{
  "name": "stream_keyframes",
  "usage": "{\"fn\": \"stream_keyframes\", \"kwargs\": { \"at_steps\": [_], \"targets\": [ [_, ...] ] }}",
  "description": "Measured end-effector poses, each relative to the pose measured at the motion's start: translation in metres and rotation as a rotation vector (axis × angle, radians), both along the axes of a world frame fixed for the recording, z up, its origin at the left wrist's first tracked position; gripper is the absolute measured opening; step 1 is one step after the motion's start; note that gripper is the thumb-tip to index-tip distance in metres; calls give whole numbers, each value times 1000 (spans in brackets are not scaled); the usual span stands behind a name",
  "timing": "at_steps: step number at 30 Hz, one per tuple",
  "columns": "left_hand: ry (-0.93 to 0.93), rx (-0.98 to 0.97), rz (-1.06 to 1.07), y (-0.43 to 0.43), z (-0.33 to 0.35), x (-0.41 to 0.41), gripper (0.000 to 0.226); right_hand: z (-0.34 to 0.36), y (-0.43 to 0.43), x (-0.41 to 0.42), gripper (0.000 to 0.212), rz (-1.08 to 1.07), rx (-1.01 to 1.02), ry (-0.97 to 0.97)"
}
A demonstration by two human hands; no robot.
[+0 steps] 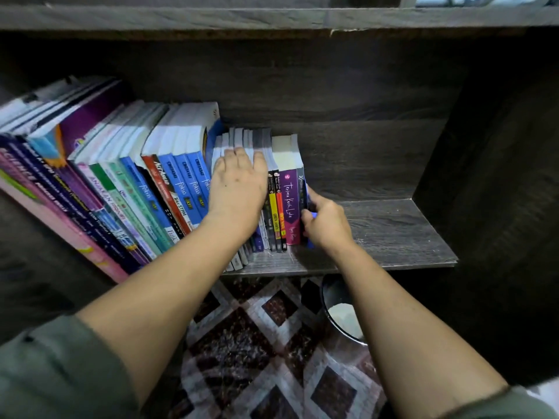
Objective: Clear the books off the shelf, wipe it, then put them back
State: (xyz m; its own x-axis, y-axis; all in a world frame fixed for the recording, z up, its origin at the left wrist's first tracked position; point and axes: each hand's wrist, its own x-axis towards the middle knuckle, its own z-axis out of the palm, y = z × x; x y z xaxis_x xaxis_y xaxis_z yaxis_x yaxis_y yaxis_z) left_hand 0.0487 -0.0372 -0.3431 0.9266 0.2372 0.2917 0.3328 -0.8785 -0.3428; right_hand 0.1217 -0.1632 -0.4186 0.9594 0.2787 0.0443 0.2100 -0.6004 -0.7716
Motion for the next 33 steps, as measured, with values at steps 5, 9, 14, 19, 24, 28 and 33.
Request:
{"fn": "stream_keyframes", "kwargs": {
  "at_steps": [5, 9, 14, 19, 24, 28, 33],
  "targets": [
    [-74, 5, -46, 0, -7, 1, 87, 4, -5, 2, 57, 46, -27, -12],
    [-288, 92, -141, 7, -25, -24, 94, 17, -4, -6, 71, 36, -137, -203],
    [-468, -10, -81, 28, -44, -45, 102, 38, -1, -14, 84, 167, -198, -430],
    [-413, -13, -122, 47, -52, -39, 106, 33, 9, -21, 82, 211, -198, -394],
    [-381, -45, -113, 40, -55, -44, 108, 41, 1, -28, 90, 186, -377, -440],
    [-324, -75, -91, 22, -40, -58, 105, 56, -19, -43, 88, 170, -500, -471],
    [-94, -233, -238, -15, -3, -97, 87, 74, -56, -96, 72, 286, -593, -383]
  ]
}}
